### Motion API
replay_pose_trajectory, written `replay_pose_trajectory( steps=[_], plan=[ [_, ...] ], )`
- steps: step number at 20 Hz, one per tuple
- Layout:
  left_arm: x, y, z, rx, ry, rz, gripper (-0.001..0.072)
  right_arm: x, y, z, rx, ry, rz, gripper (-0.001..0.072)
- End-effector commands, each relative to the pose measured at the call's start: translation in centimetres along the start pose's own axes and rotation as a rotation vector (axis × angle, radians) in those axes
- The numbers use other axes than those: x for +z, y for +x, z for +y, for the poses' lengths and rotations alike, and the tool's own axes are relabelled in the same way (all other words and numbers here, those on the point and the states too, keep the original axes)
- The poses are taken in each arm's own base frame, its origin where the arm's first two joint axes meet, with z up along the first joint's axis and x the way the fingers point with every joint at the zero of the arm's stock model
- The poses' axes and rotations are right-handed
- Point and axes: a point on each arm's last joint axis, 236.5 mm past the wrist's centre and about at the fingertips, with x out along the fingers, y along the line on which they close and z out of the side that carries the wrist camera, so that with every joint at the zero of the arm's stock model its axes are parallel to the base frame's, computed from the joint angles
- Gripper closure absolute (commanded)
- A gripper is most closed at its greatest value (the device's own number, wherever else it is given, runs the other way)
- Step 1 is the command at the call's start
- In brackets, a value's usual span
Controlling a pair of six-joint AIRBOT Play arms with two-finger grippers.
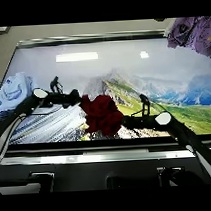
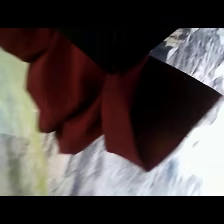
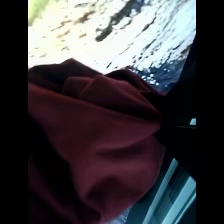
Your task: Fold the clothes and pants, and hang the long-sleeved shirts on hangers.
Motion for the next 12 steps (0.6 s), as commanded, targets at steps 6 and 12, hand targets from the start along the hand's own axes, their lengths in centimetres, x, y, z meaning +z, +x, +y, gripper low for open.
replay_pose_trajectory(
  steps=[6,12],
  plan=[
    [10.7,-25.0,-13.7,-0.009,0.457,-0.5,0.0698,13.6,-24.0,11.7,-0.264,-0.446,-0.542,0.0682],
    [4.2,-43.6,-19.4,0.14,0.66,-0.891,0.0696,9.1,-41.2,20.6,-0.128,-0.554,-0.864,0.0682]
  ],
)
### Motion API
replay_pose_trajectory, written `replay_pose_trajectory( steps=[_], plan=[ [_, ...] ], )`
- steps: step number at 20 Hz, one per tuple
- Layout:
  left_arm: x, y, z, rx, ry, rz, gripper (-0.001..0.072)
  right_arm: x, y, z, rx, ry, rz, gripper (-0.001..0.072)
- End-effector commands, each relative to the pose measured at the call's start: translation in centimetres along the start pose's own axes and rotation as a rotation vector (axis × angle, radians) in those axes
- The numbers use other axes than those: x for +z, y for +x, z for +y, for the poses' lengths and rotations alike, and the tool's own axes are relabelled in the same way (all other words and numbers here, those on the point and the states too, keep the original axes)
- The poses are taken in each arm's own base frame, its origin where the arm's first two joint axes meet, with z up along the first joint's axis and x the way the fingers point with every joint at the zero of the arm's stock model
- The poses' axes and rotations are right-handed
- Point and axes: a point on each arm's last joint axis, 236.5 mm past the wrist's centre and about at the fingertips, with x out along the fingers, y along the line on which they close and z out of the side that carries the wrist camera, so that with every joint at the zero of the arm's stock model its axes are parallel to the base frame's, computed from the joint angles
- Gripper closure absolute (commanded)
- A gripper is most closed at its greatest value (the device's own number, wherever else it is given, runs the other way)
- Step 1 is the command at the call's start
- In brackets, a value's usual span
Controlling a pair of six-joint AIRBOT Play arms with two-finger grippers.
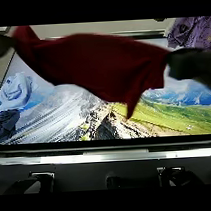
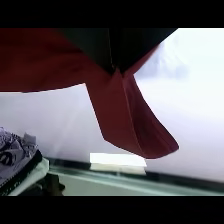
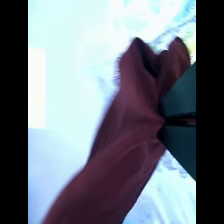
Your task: Fold the clothes and pants, and hang the long-sleeved shirts on hangers.
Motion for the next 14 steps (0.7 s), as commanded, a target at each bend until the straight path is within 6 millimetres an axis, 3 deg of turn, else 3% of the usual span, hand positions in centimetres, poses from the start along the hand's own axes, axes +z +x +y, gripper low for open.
replay_pose_trajectory(
  steps=[1,3,4,6,8,10,12,14],
  plan=[
    [4.2,-11.0,-1.0,0.166,0.11,-0.194,0.0697,4.9,-9.8,1.2,0.003,-0.015,-0.198,0.0682],
    [4.5,-14.2,-1.6,0.198,0.13,-0.239,0.0697,5.6,-12.0,1.5,0.017,0.029,-0.251,0.0682],
    [4.3,-14.6,-1.8,0.196,0.131,-0.237,0.0696,5.5,-11.9,1.5,0.019,0.047,-0.246,0.0681],
    [3.3,-13.4,-1.2,0.198,0.121,-0.188,0.0696,5.2,-9.5,0.6,-0.019,0.044,-0.199,0.0681],
    [1.1,-9.6,0.6,0.201,0.091,-0.091,0.0696,4.5,-5.1,-1.3,-0.096,0.032,-0.116,0.0681],
    [-2.6,-4.3,3.2,0.212,0.048,0.053,0.0696,2.7,1.2,-3.0,-0.151,0.021,0.006,0.068],
    [-7.6,1.8,6.2,0.225,0.001,0.216,0.0696,-0.8,8.5,-4.5,-0.186,0.024,0.164,0.0679],
    [-12.9,7.9,8.8,0.234,-0.037,0.353,0.0696,-5.8,15.7,-6.1,-0.21,0.04,0.335,0.0679]
  ],
)
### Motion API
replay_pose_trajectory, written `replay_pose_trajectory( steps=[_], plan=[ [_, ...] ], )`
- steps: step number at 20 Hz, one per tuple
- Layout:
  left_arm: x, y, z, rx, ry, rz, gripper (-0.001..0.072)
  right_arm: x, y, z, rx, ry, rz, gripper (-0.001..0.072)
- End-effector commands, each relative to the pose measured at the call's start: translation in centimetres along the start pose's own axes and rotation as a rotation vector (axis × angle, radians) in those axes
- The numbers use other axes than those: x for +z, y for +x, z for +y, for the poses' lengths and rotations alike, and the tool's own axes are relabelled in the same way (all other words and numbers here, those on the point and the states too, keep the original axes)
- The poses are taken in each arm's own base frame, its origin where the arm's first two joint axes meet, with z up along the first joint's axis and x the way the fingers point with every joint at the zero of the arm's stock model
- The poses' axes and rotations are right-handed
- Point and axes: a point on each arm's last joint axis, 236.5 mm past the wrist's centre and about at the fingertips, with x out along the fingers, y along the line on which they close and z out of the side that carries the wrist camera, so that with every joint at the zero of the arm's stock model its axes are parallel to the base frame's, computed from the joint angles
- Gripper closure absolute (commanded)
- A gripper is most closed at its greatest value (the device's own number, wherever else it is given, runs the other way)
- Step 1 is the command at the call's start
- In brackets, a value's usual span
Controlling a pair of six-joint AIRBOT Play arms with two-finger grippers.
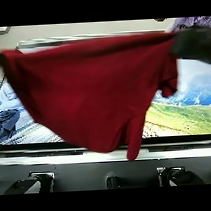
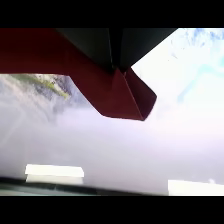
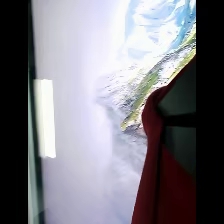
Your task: Fold the clothes and pants, and hang the long-sleeved shirts on hangers.
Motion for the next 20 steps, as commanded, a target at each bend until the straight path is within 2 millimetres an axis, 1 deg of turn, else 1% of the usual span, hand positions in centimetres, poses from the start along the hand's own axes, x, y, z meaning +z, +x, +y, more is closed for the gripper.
replay_pose_trajectory(
  steps=[1,2,3,4,5,6,7,8,9,10,11,12,13,14,15,16,17,18,19,20],
  plan=[
    [-7.4,11.7,1.8,0.013,-0.04,0.244,0.0695,-6.9,13.0,-1.1,-0.056,-0.002,0.286,0.0679],
    [-9.8,15.1,2.3,0.018,-0.05,0.309,0.0695,-9.8,16.6,-1.3,-0.06,-0.005,0.376,0.0679],
    [-12.3,17.7,2.7,0.025,-0.068,0.371,0.0695,-12.8,19.6,-1.5,-0.062,0.004,0.462,0.0679],
    [-15.1,20.1,3.1,0.037,-0.1,0.44,0.0695,-15.6,22.0,-1.6,-0.061,0.02,0.536,0.0679],
    [-17.5,21.8,3.4,0.052,-0.139,0.498,0.0695,-18.2,24.0,-1.7,-0.057,0.039,0.603,0.0679],
    [-19.7,23.1,3.7,0.069,-0.175,0.549,0.0695,-20.2,25.3,-1.6,-0.053,0.055,0.653,0.0679],
    [-21.3,24.0,3.8,0.081,-0.205,0.585,0.0694,-21.9,26.4,-1.6,-0.048,0.072,0.693,0.0679],
    [-22.2,24.5,3.7,0.082,-0.219,0.607,0.0694,-22.9,27.0,-1.5,-0.042,0.084,0.712,0.0679],
    [-22.8,24.8,3.5,0.077,-0.24,0.621,0.0694,-23.2,27.5,-1.6,-0.043,0.086,0.715,0.0679],
    [-22.9,24.8,3.1,0.064,-0.261,0.627,0.0682,-23.1,27.7,-1.6,-0.043,0.086,0.706,0.068],
    [-22.6,24.5,3.0,0.055,-0.279,0.628,0.0579,-22.8,27.8,-1.6,-0.042,0.084,0.692,0.068],
    [-21.9,24.0,3.1,0.045,-0.3,0.632,0.0322,-22.5,27.7,-1.9,-0.054,0.07,0.684,0.068],
    [-20.8,23.0,3.3,0.038,-0.324,0.637,0.0133,-22.1,27.5,-2.2,-0.062,0.055,0.676,0.068],
    [-19.6,21.6,3.8,0.033,-0.347,0.632,0.0108,-21.8,27.2,-2.4,-0.069,0.042,0.669,0.0681],
    [-18.1,19.9,4.7,0.045,-0.383,0.611,0.0108,-21.2,26.8,-2.8,-0.084,0.025,0.658,0.0681],
    [-17.1,18.2,5.7,0.067,-0.432,0.59,0.0107,-20.6,26.3,-3.0,-0.095,0.012,0.647,0.0681],
    [-17.0,16.3,6.7,0.098,-0.501,0.58,0.0108,-20.0,25.9,-3.3,-0.105,0.0,0.631,0.068],
    [-18.0,14.7,6.8,0.104,-0.547,0.592,0.0107,-19.4,25.6,-3.4,-0.112,-0.011,0.615,0.068],
    [-20.0,13.3,6.0,0.084,-0.589,0.627,0.0108,-18.8,25.2,-3.4,-0.108,-0.022,0.604,0.068],
    [-22.2,12.4,4.7,0.051,-0.64,0.666,0.0107,-18.5,24.9,-3.2,-0.103,-0.03,0.596,0.068]
  ],
)
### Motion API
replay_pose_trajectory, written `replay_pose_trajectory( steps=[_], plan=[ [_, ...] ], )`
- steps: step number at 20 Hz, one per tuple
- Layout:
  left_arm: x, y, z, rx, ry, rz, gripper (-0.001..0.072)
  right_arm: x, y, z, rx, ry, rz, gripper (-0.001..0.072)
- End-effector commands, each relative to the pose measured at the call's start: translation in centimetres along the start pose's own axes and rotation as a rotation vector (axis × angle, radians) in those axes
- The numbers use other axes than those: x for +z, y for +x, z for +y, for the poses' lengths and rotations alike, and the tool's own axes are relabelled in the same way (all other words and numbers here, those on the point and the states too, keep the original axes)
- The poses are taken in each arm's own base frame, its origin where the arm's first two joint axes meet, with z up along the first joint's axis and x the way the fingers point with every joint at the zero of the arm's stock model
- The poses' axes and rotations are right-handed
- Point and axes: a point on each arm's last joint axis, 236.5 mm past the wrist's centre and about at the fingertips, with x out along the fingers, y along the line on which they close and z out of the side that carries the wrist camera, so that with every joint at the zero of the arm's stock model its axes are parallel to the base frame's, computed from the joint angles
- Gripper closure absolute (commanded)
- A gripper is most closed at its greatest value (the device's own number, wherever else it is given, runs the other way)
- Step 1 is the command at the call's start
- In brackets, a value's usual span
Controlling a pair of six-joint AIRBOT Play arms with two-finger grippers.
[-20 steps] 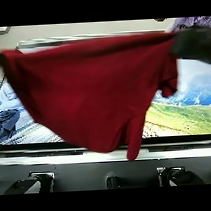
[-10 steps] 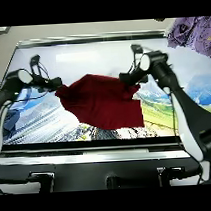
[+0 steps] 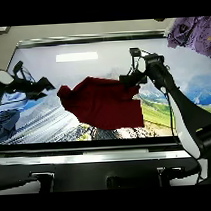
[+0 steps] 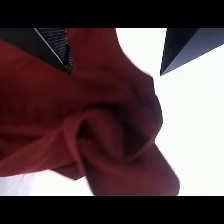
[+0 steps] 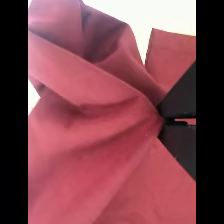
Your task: Fold the clothes and pants, and hang the long-sleeved shirts on hangers.
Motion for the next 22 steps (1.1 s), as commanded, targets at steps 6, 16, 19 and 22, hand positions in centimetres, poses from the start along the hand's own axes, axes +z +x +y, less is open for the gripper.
replay_pose_trajectory(
  steps=[6,16,19,22],
  plan=[
    [-17.8,6.3,-4.4,-0.247,-0.233,0.267,0.0108,-0.5,-2.3,-0.7,-0.031,-0.034,0.008,0.068],
    [-25.1,12.4,-9.2,-0.237,-0.265,0.357,0.0109,-1.9,-2.4,-1.0,-0.045,-0.04,0.068,0.0681],
    [-25.1,13.8,-9.0,-0.214,-0.276,0.369,0.0113,-2.2,-2.4,-1.1,-0.047,-0.039,0.08,0.0681],
    [-24.4,14.7,-9.5,-0.213,-0.278,0.367,0.0138,-2.3,-2.4,-1.1,-0.048,-0.039,0.087,0.0681]
  ],
)
